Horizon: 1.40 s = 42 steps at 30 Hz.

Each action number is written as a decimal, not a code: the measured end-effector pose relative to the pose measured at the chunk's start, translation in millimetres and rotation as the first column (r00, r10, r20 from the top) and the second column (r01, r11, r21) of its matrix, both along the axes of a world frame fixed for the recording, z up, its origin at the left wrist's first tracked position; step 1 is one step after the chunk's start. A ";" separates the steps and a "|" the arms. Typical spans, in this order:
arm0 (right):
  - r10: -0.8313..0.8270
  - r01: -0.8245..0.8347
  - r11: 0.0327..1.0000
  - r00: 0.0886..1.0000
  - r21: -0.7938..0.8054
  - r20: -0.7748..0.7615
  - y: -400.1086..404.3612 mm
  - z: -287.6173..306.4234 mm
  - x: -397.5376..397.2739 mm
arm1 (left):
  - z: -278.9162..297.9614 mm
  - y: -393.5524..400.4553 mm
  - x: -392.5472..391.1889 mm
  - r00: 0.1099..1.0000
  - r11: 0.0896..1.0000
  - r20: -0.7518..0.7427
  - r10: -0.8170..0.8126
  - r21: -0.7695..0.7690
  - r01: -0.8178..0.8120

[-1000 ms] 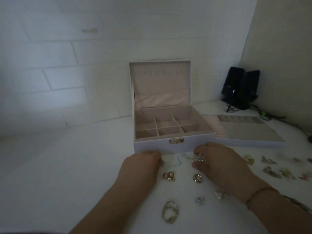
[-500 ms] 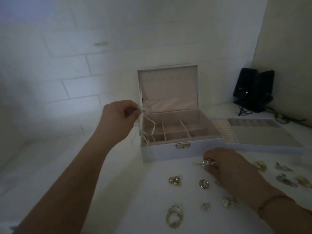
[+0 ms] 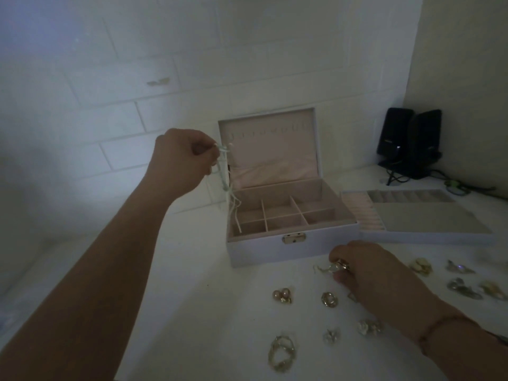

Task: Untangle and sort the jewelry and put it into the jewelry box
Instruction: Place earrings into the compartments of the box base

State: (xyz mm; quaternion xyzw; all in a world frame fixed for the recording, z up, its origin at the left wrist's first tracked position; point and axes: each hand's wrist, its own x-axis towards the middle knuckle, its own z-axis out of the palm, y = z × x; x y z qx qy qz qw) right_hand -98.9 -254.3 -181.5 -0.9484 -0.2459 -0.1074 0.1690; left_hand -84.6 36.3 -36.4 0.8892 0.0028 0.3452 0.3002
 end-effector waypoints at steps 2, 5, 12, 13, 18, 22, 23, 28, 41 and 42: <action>0.002 -0.003 1.000 1.000 -0.012 -0.009 0.5 1.2 -0.5 | 5.9 -2.4 0.3 0.999 0.998 0.026 -0.018 -0.062 0.020; 0.000 0.000 1.000 1.000 -0.016 -0.011 1.1 2.2 -0.8 | 8.8 -8.9 1.3 0.993 0.970 0.031 -0.110 -0.214 0.114; -0.002 0.002 1.000 1.000 -0.006 0.004 0.8 1.9 -2.1 | 4.0 -14.5 6.2 0.991 0.952 0.068 -0.118 -0.275 0.132; 0.000 0.000 1.000 1.000 -0.005 0.003 1.1 2.8 -2.4 | 1.3 -13.8 7.1 0.992 0.956 0.053 -0.117 -0.264 0.127; 0.000 0.000 1.000 1.000 -0.029 0.001 1.6 4.4 -3.3 | -31.7 -18.5 7.3 0.997 0.995 -0.044 -0.067 -0.077 0.063; -0.004 0.004 0.999 1.000 -0.032 -0.007 2.0 3.7 -3.2 | -63.5 -22.8 5.4 0.994 0.995 -0.100 -0.054 0.077 0.062; -0.002 0.002 1.000 1.000 -0.027 -0.003 2.0 4.0 -3.3 | -69.1 -23.4 4.7 0.992 0.993 -0.113 -0.057 0.098 0.069; 0.001 -0.001 1.000 1.000 -0.007 0.002 1.3 3.4 -5.1 | -80.4 -23.5 -5.6 0.965 0.963 -0.239 -0.104 0.219 0.158; 0.068 -0.072 0.996 0.993 0.042 0.094 -0.8 -11.1 6.5 | -90.6 -16.8 23.7 0.972 0.994 -0.208 -0.105 0.013 0.110; 0.063 -0.066 0.997 0.996 0.031 0.069 -1.0 -10.6 7.4 | -95.3 -18.1 22.9 0.981 0.991 -0.143 -0.134 -0.026 0.131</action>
